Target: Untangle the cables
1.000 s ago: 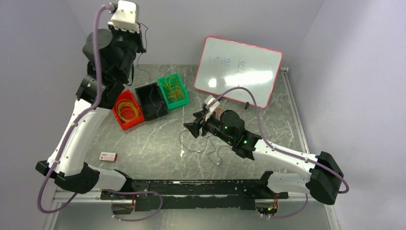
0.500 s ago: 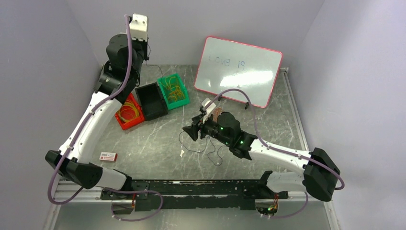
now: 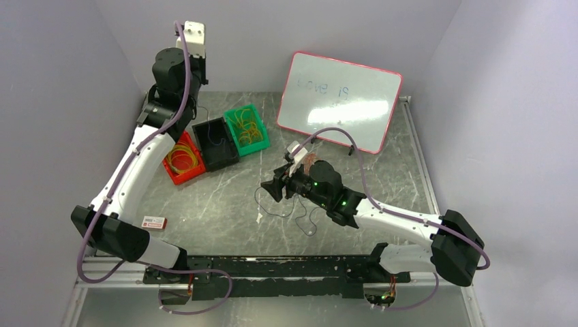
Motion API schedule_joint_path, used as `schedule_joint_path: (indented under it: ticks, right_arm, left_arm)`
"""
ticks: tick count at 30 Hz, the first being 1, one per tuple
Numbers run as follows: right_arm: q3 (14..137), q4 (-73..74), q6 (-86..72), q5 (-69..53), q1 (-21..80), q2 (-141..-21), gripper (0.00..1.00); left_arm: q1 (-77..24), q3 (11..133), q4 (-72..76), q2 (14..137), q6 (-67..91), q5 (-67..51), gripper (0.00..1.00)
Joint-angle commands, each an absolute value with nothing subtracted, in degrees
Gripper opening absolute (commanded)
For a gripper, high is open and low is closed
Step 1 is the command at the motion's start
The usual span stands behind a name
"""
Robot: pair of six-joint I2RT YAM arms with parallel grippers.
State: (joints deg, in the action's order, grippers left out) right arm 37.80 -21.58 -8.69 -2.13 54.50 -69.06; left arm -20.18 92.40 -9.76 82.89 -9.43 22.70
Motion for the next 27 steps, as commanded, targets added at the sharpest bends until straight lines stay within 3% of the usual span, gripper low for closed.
schedule_joint_path:
  ticks: [1,27]
  right_arm:
    - [37.3,-23.4,-9.2,-2.3,54.8,-69.5,0.65]
    - [37.2,-22.8,-9.7,-3.0,54.7,-70.2,0.65]
  left_arm:
    - [-19.1,94.5,-7.2,82.8,-9.1,20.9,0.07]
    - [-12.4,86.1,0.4,87.5,-8.4,17.7,0.07]
